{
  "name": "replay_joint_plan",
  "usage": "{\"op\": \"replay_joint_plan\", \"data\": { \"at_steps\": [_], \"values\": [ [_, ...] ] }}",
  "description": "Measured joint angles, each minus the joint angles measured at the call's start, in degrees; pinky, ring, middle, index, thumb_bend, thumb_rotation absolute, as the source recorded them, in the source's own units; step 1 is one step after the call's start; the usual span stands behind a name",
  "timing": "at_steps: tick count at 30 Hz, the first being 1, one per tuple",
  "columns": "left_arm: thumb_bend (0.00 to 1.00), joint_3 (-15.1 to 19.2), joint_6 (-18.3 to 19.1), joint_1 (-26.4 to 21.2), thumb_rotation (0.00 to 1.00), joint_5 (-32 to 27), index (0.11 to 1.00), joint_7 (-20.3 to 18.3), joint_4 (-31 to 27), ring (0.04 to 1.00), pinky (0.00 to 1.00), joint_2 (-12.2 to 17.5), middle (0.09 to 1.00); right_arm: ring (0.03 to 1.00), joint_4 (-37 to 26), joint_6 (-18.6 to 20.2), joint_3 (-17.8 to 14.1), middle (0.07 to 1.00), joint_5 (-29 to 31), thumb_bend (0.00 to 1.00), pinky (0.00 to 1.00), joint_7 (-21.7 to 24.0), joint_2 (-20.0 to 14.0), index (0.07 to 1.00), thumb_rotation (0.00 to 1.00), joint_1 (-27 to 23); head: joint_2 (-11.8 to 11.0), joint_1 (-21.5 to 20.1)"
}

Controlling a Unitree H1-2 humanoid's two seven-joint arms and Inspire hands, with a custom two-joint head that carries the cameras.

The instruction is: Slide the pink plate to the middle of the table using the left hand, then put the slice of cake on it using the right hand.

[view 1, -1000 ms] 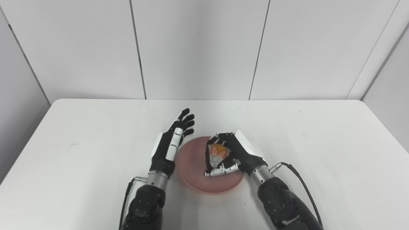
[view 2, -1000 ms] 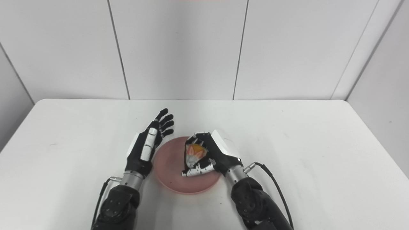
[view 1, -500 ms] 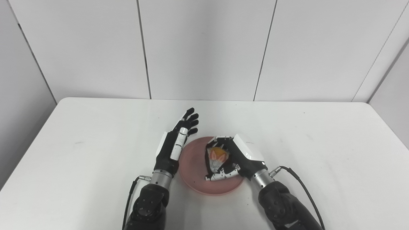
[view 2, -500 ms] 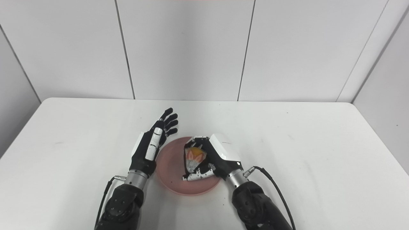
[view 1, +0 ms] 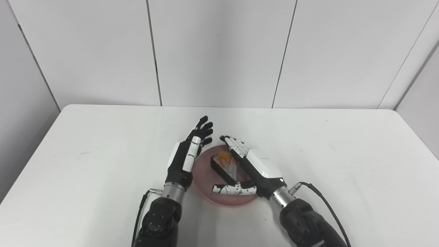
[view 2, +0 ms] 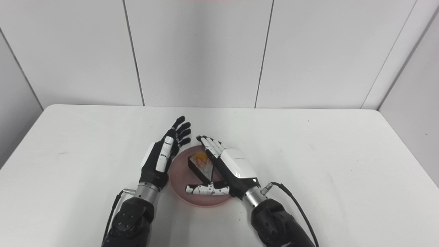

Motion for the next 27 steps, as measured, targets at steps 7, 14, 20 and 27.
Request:
{"op": "replay_joint_plan", "data": {
  "at_steps": [7,14,20,27],
  "values": [
    [0.65,-0.2,-0.2,0.0,1.0,1.0,0.921,0.6,0.0,0.915,0.88,0.2,0.926,1.0,-2.4,-0.1,-3.0,1.0,2.9,0.75,0.97,0.0,0.5,1.0,0.75,1.9,0.0,-0.1],
    [0.53,0.3,-0.8,2.0,1.0,1.0,0.933,1.1,-3.4,0.944,0.93,0.3,0.945,1.0,-5.1,-1.2,-8.3,1.0,8.5,0.73,0.94,-3.3,2.3,1.0,0.81,3.7,0.3,-0.3],
    [0.56,0.0,-0.7,5.3,1.0,1.3,0.996,1.6,-8.0,0.993,0.99,0.7,0.996,0.994,-4.2,-2.5,-13.8,1.0,19.2,0.68,0.99,-3.6,4.1,1.0,0.9,5.9,0.4,-0.3],
    [0.53,0.9,5.8,7.2,1.0,1.0,1.0,2.3,-12.1,1.0,1.0,1.4,1.0,1.0,-1.6,-2.6,-17.3,1.0,30.1,0.68,1.0,-2.5,7.0,1.0,0.92,6.7,0.5,-0.4]
  ]
}}
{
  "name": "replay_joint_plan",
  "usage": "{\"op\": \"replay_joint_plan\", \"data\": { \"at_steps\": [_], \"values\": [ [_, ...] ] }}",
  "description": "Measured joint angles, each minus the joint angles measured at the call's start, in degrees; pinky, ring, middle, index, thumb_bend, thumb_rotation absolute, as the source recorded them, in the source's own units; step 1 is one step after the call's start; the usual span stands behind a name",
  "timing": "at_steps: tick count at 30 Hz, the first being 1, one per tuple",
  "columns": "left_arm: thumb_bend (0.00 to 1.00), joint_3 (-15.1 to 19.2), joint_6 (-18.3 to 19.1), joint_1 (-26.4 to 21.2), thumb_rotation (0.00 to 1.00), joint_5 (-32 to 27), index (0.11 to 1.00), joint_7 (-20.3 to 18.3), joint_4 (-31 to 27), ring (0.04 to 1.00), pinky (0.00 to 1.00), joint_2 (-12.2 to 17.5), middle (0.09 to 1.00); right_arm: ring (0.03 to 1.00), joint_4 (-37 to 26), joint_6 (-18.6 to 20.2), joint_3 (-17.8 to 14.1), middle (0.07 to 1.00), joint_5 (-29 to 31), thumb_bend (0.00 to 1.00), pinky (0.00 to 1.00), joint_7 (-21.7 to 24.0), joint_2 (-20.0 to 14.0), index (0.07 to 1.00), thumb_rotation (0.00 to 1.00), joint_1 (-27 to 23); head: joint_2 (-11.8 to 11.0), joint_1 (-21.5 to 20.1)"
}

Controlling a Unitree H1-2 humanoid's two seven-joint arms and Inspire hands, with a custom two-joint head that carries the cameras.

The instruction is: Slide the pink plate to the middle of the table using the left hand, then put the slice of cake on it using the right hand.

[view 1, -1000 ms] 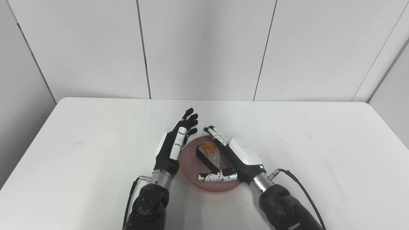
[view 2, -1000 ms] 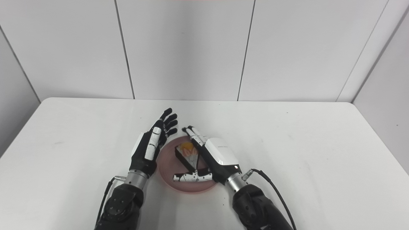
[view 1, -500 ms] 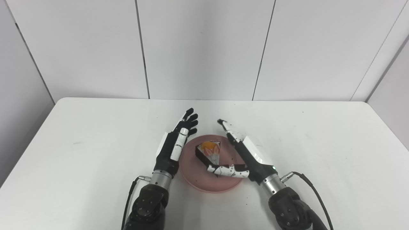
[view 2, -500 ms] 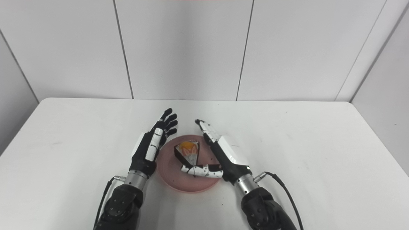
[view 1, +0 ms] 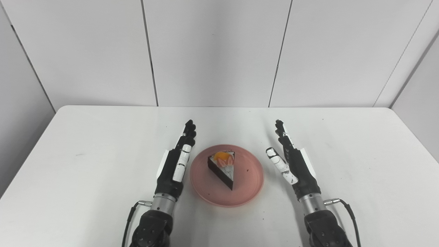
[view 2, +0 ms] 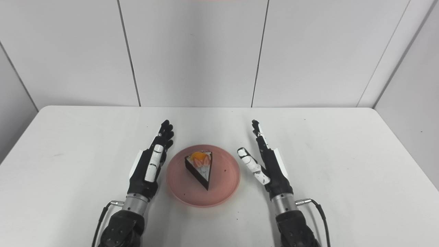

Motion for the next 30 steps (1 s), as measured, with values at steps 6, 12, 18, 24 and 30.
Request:
{"op": "replay_joint_plan", "data": {
  "at_steps": [6,12,18,24,30],
  "values": [
    [0.59,2.1,7.9,2.4,1.0,-2.3,1.0,0.6,-4.3,1.0,1.0,-0.1,1.0,1.0,-0.2,0.0,-0.7,1.0,6.1,0.65,1.0,2.9,1.0,1.0,0.89,1.5,0.3,0.2],
    [0.61,2.5,10.6,3.7,1.0,-5.0,1.0,0.5,-6.4,1.0,1.0,-0.1,1.0,0.974,-1.7,0.3,-1.4,0.993,7.2,0.62,1.0,2.9,1.9,1.0,0.87,2.7,0.4,0.4],
    [0.65,2.5,13.6,4.0,1.0,-5.6,1.0,0.5,-8.0,1.0,1.0,0.1,1.0,0.983,-4.2,3.3,-2.6,1.0,8.0,0.6,1.0,1.8,3.8,1.0,0.9,4.6,0.5,0.7],
    [0.63,2.3,13.6,3.5,1.0,-6.3,1.0,-0.8,-7.0,1.0,1.0,1.1,1.0,0.993,-5.0,6.3,-2.8,1.0,8.6,0.62,1.0,1.7,4.3,1.0,0.9,5.1,0.6,0.3],
    [0.66,2.0,10.5,1.8,1.0,-6.1,1.0,-1.5,-3.8,1.0,1.0,1.9,1.0,0.991,-2.8,6.6,-3.9,1.0,8.9,0.64,1.0,0.8,4.8,1.0,0.89,3.2,0.6,0.1]
  ]
}}
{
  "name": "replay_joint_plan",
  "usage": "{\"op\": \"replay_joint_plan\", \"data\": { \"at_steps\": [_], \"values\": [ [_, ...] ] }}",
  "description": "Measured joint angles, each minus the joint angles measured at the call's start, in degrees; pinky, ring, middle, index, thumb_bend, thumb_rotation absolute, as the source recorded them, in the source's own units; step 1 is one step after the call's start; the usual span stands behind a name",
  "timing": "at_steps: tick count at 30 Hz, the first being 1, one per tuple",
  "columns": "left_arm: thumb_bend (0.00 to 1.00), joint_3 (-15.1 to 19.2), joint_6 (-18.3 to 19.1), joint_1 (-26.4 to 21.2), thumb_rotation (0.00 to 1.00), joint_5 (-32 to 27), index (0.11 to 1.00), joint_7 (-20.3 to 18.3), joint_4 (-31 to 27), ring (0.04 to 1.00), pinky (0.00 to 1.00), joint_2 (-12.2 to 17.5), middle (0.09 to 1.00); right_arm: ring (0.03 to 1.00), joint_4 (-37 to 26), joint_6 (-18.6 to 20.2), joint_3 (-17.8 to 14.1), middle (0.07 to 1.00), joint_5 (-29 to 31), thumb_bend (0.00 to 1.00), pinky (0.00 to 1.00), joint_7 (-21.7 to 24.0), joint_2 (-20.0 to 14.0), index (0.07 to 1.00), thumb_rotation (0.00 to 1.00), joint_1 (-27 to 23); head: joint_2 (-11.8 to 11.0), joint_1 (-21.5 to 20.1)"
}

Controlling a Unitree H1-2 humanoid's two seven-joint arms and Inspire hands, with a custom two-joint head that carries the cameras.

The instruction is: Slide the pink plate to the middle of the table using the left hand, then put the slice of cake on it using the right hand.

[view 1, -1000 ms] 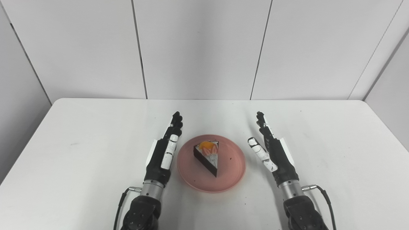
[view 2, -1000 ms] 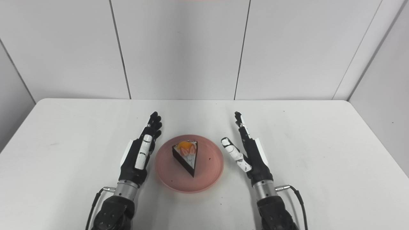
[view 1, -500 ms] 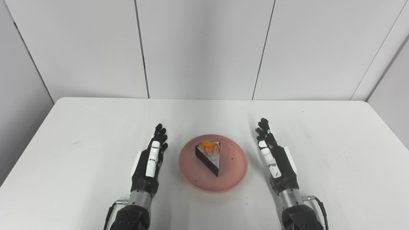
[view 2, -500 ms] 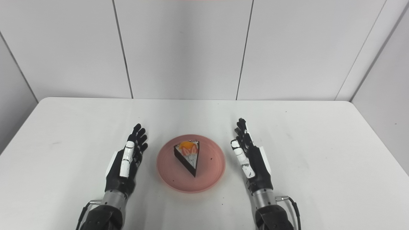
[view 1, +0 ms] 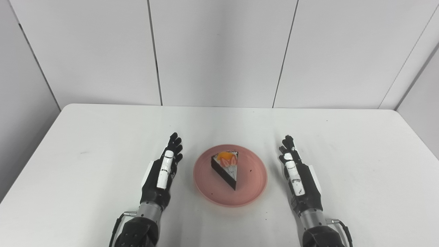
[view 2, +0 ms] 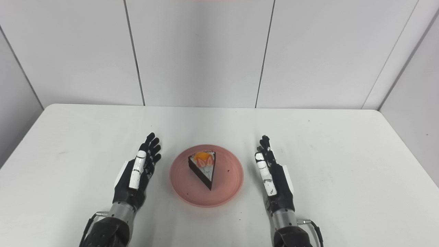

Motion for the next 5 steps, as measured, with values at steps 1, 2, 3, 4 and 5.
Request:
{"op": "replay_joint_plan", "data": {
  "at_steps": [1,2,3,4,5],
  "values": [
    [0.66,0.0,-0.2,-0.4,1.0,0.0,1.0,0.0,0.6,1.0,1.0,0.0,1.0,0.992,0.3,0.0,0.0,1.0,-0.1,0.64,1.0,-0.1,0.0,1.0,0.89,-0.2,0.0,0.0],
    [0.66,0.0,-0.3,-0.8,1.0,0.0,1.0,0.0,1.1,1.0,1.0,0.0,1.0,0.992,0.7,0.0,0.0,1.0,-0.3,0.63,1.0,-0.1,0.0,1.0,0.89,-0.5,-0.2,-0.1],
    [0.66,0.1,-0.5,-1.3,1.0,-0.1,1.0,0.0,1.6,1.0,1.0,0.0,1.0,0.992,1.1,0.0,0.1,1.0,-0.8,0.63,1.0,-0.2,0.0,1.0,0.89,-0.9,-0.3,-0.1],
    [0.65,0.1,-0.7,-1.6,1.0,-0.1,1.0,0.0,2.1,1.0,1.0,0.1,1.0,0.991,1.4,0.0,0.2,1.0,-1.1,0.62,1.0,-0.2,0.0,1.0,0.89,-1.2,-0.3,-0.1],
    [0.65,0.2,-0.8,-2.0,1.0,-0.1,1.0,0.0,2.6,1.0,1.0,0.1,1.0,0.99,1.8,0.0,0.3,1.0,-1.5,0.61,1.0,-0.2,-0.1,1.0,0.9,-1.4,-0.3,-0.2]
  ]
}}
